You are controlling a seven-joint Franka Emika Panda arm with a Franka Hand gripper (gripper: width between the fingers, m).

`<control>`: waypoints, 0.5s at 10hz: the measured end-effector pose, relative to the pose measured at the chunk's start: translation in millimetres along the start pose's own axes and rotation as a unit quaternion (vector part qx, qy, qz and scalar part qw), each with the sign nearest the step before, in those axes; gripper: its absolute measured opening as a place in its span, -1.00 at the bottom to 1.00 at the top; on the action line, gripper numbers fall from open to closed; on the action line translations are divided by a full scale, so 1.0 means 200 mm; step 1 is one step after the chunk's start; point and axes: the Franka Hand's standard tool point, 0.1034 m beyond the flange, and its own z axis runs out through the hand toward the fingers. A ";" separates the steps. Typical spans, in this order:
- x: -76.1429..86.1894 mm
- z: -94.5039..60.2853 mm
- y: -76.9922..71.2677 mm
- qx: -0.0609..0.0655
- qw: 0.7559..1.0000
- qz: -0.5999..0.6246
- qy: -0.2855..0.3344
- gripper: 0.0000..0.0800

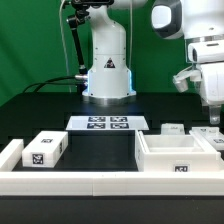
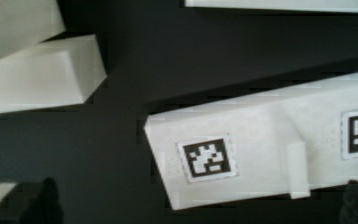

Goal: Assemble cabinet

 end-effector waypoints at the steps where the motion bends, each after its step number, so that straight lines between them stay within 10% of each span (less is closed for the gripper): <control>1: -0.02 0.03 -0.01 0.004 0.999 -0.032 0.001 0.99; 5: 0.06 0.16 -0.18 0.017 0.998 -0.057 0.016 0.99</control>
Offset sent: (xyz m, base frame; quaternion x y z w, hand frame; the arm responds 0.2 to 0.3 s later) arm -0.0290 0.0181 -0.0216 -0.0077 0.0178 -0.0586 0.9981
